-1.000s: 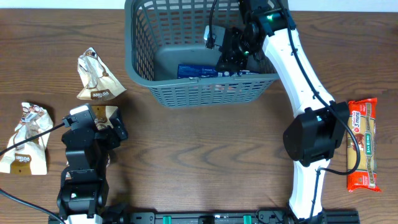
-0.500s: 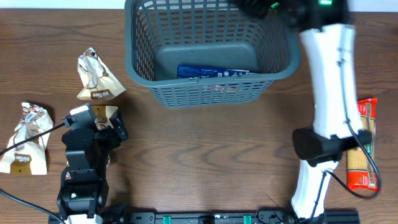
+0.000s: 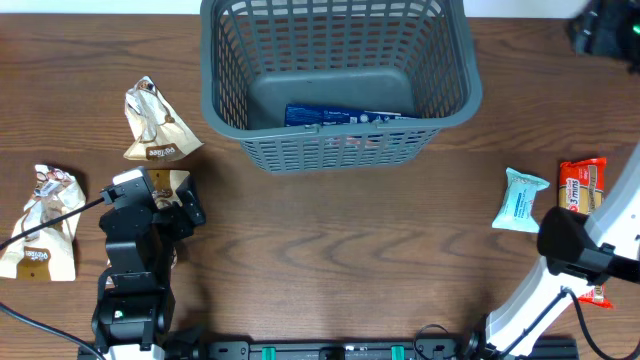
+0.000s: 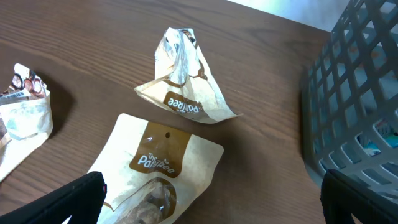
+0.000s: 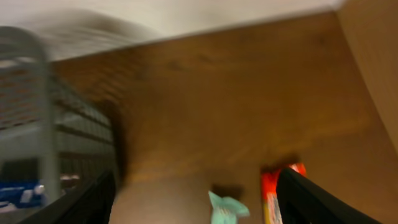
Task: Pack container
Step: 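Open the right gripper and withdraw it from the basket, then grasp the mint-green packet with the right gripper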
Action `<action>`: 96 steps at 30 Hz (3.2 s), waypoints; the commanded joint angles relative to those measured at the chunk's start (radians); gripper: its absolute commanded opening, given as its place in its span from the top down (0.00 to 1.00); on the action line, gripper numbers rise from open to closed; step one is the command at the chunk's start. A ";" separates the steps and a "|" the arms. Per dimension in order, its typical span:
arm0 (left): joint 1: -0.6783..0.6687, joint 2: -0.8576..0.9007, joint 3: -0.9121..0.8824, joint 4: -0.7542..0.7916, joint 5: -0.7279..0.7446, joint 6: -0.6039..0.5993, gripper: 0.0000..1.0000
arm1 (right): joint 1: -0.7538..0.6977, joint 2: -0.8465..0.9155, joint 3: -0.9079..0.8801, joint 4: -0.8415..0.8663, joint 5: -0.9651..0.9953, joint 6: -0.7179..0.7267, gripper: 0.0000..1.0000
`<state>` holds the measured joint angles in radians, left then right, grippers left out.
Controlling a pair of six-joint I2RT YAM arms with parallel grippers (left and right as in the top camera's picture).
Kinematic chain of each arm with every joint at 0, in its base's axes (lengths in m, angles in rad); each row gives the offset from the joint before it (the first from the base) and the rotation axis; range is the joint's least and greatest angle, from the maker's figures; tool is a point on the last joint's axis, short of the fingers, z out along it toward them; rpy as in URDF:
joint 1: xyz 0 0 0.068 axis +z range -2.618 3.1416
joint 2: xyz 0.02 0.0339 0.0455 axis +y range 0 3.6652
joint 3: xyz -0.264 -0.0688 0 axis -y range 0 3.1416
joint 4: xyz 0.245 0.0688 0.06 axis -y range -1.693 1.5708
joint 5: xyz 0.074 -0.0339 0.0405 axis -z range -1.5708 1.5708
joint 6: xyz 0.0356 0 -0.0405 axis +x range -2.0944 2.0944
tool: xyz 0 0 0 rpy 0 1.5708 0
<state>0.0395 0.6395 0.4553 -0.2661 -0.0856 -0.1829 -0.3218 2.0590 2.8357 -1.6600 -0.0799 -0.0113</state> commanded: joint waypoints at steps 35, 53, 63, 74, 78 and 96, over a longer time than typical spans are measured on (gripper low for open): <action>0.005 0.000 0.029 0.005 -0.001 0.005 0.01 | -0.024 -0.343 -1.011 0.086 -0.014 -0.016 0.24; 0.005 0.000 0.029 0.005 0.000 0.005 0.02 | -0.060 -0.692 -1.707 0.547 0.076 -0.035 0.13; 0.005 -0.001 0.029 -0.003 0.000 0.005 0.01 | -0.066 -0.491 -1.707 0.751 0.076 -0.035 0.13; 0.005 -0.001 0.029 -0.003 0.000 0.005 0.01 | -0.065 -0.296 -1.707 0.855 0.076 -0.054 0.13; 0.005 -0.001 0.029 -0.003 0.000 0.005 0.01 | -0.065 -0.241 -1.707 0.872 0.076 -0.054 0.14; 0.005 -0.001 0.029 -0.003 0.000 0.005 0.01 | -0.061 -0.199 -1.642 0.899 -0.020 -0.046 0.99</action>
<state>0.0395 0.6395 0.4568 -0.2665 -0.0853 -0.1833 -0.3824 1.8812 1.1461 -0.7624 -0.0265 -0.0608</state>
